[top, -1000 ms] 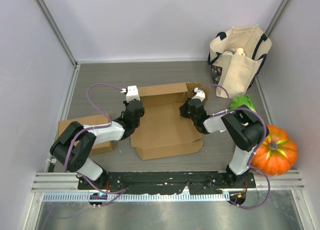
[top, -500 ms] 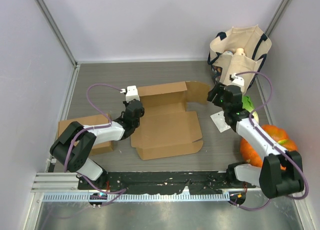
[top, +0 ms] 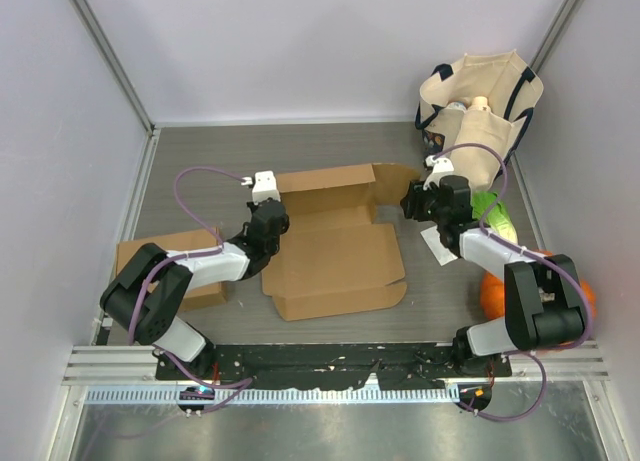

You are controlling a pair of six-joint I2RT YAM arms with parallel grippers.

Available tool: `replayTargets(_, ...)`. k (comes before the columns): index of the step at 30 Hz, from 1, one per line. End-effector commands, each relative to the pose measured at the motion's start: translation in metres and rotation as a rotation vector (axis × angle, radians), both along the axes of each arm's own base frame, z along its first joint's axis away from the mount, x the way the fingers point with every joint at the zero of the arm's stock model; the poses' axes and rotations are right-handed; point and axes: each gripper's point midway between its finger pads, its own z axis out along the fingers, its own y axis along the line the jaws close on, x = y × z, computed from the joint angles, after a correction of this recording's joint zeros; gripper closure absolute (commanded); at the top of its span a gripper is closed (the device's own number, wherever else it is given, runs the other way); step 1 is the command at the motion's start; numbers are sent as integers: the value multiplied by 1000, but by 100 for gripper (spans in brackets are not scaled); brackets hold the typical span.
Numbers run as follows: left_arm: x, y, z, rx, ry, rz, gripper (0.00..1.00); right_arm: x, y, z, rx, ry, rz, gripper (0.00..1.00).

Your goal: Fold the paper box

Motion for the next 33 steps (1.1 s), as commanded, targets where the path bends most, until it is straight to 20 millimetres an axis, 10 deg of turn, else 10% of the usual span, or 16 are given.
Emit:
replayTargets(1, -4, -15, -2, -5, 47, -79, 98, 17, 11, 57, 28, -274, 61, 55)
replayTargets(10, -23, -2, 32, -75, 40, -57, 50, 12, 13, 53, 30, -285, 78, 82)
replayTargets(17, -87, 9, 70, -317, -49, -122, 53, 7, 17, 60, 37, -301, 100, 90)
replayTargets(24, -107, -100, 46, -435, 48, -398, 91, 2, 17, 57, 26, -272, 69, 96)
replayTargets(32, -92, -232, 32, -447, 71, -582, 100, -6, 27, 53, 58, -239, 62, 98)
replayTargets(33, -88, -238, 6, -419, 107, -571, 100, -6, 26, 52, 52, -235, 51, 99)
